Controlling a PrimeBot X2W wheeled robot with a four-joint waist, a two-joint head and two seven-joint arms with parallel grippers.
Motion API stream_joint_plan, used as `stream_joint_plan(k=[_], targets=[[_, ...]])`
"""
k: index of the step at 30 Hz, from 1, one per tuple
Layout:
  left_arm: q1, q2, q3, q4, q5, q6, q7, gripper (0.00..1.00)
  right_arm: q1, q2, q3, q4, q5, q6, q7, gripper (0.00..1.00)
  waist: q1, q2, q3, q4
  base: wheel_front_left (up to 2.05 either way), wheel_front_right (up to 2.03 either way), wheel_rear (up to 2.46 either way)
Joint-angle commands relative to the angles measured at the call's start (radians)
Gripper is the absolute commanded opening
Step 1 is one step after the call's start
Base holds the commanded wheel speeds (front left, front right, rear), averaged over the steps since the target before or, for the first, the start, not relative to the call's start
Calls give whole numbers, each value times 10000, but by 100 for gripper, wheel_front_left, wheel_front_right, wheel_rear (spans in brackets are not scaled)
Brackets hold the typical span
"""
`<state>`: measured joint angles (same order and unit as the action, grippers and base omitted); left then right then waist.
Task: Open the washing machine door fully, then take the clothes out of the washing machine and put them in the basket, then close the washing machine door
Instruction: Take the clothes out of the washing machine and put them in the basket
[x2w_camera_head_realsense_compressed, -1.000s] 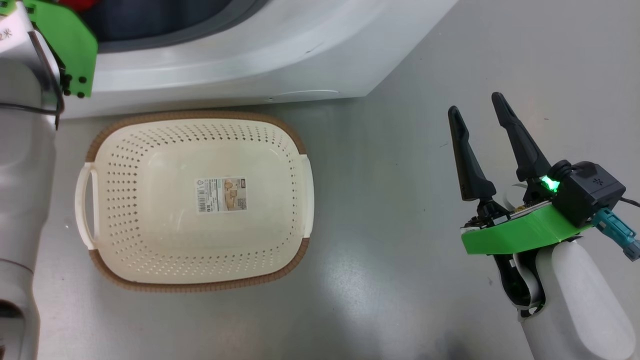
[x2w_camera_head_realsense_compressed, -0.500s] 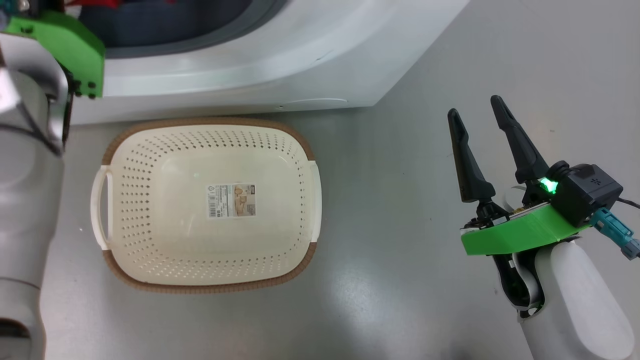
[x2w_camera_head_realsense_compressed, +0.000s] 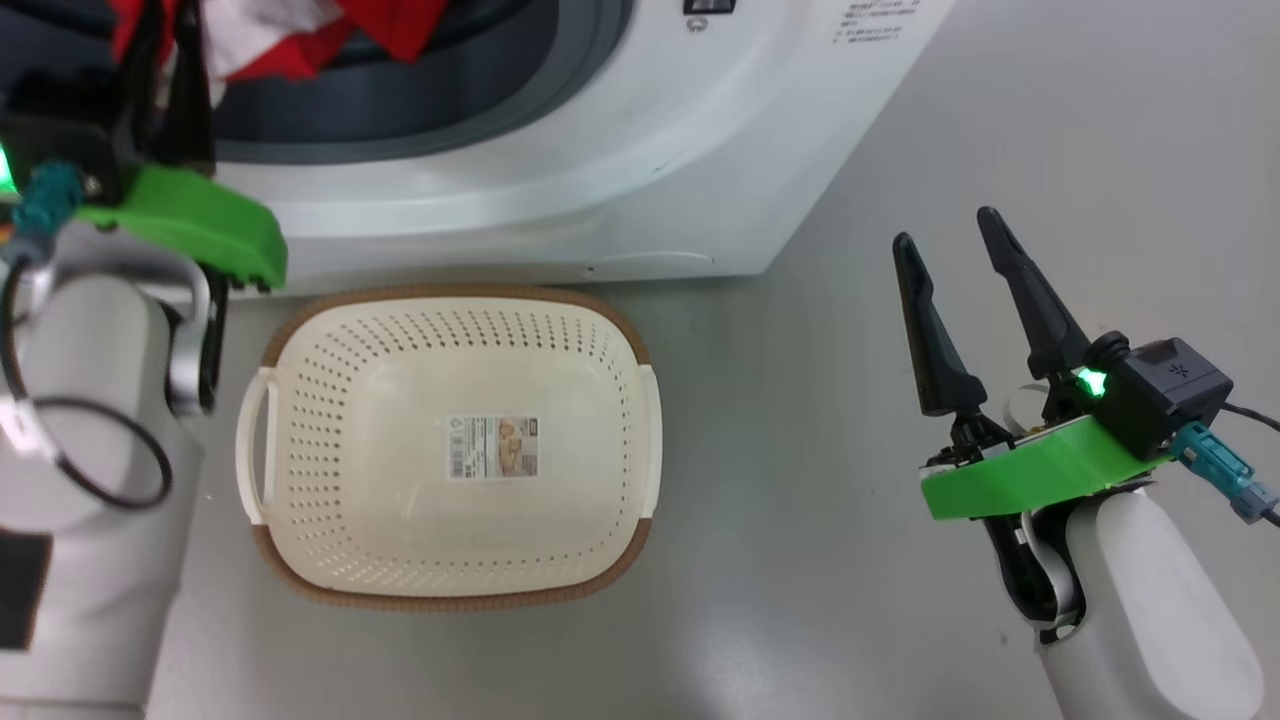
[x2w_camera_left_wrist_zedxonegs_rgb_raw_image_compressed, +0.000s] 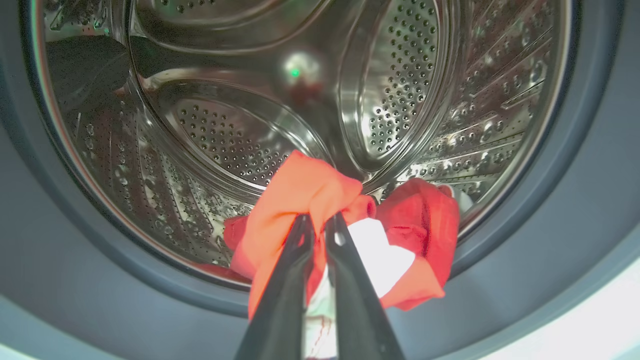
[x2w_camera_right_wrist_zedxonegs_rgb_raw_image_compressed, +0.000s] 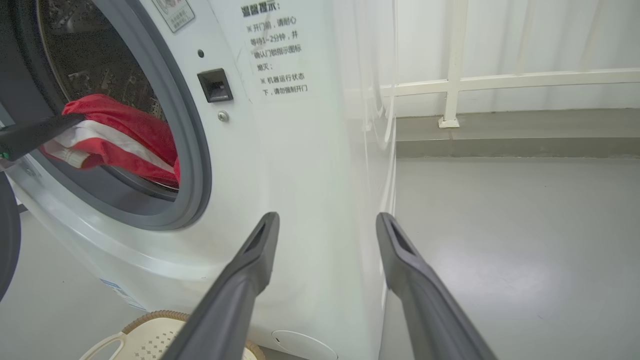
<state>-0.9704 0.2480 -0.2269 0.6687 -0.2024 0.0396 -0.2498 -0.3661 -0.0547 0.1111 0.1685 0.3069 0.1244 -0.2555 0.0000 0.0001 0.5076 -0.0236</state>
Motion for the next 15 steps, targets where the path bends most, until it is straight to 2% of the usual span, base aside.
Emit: stream_joint_plan(k=[1,10,15], targets=[[428,435,385,-640,-37,163,-116,0,393,45,214,-166,-71,63,-63,100,0,-1,-408,69,0,0,0],[2339,436,816,-2813,-13,425,-119,0,788,45,322,-18,-33,63,-63,100,0,-1,-1306,26,0,0,0],[3042,361,930,-3562,-58,470,-119,0,958,45,329,52,-30,63,-63,100,0,-1,-1713,28,0,0,0]])
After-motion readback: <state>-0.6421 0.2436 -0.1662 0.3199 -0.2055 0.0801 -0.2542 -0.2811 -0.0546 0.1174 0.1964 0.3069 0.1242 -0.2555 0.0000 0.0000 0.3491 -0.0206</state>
